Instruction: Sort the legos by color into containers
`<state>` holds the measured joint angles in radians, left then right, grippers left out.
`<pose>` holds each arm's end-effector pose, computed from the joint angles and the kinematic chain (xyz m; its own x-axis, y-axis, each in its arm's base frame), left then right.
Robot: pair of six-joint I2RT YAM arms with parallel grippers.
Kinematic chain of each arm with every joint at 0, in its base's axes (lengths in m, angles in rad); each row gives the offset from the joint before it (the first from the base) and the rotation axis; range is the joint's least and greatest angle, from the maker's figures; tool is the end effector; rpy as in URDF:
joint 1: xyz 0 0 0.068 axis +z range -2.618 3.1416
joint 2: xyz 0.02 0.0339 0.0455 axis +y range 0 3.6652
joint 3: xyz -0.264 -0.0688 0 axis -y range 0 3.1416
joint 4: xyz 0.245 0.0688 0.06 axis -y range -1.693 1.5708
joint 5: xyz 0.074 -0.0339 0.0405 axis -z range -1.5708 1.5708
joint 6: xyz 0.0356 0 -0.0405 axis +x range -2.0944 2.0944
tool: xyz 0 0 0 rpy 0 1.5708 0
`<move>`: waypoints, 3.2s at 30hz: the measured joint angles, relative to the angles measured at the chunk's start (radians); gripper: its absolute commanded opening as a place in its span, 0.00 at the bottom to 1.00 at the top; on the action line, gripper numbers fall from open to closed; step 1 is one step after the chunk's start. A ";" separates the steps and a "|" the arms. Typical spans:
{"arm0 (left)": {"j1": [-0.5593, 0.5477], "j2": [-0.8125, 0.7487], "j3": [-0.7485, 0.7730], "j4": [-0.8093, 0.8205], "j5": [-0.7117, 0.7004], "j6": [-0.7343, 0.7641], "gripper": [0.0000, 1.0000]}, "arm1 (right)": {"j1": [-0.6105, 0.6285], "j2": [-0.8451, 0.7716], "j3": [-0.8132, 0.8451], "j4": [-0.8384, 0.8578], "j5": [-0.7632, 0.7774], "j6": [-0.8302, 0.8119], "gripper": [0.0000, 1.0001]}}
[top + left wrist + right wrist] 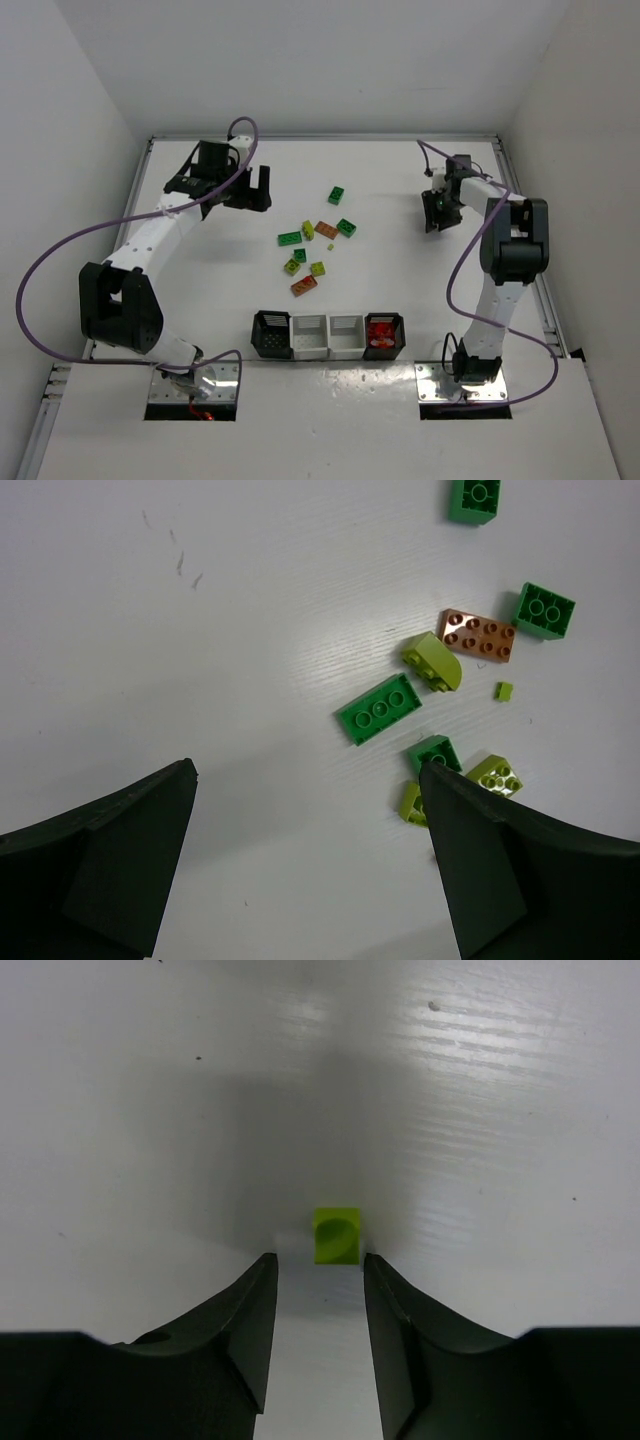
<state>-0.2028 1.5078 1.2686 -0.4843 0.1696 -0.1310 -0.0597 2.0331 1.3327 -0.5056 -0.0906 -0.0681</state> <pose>0.3293 -0.0738 0.3050 -0.6850 0.0094 -0.7285 0.2350 0.9493 -0.2087 0.4023 -0.0208 0.1355 -0.9322 -0.0122 -0.3617 -0.0363 0.9975 0.0601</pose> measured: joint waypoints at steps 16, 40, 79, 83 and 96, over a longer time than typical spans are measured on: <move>0.000 0.000 -0.014 0.000 0.002 0.013 1.00 | 0.000 0.011 0.000 0.060 -0.007 -0.028 0.13; -0.039 0.181 -0.014 -0.043 0.089 0.172 0.96 | 0.468 -0.678 -0.163 -0.321 -0.497 -0.225 0.04; -0.183 0.357 0.127 -0.042 0.110 0.147 0.95 | 0.997 -0.661 -0.310 -0.356 -0.329 -0.251 0.46; -0.217 0.396 0.175 -0.038 0.087 0.135 0.92 | 0.981 -0.661 -0.292 -0.351 -0.306 -0.235 0.46; -0.271 0.562 0.291 -0.036 0.013 0.087 0.89 | 0.793 -0.700 -0.273 -0.302 -0.259 -0.162 0.47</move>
<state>-0.4740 2.0701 1.5600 -0.5201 0.1829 -0.0437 0.7330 1.3331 1.0599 -0.8078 -0.3496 -0.2298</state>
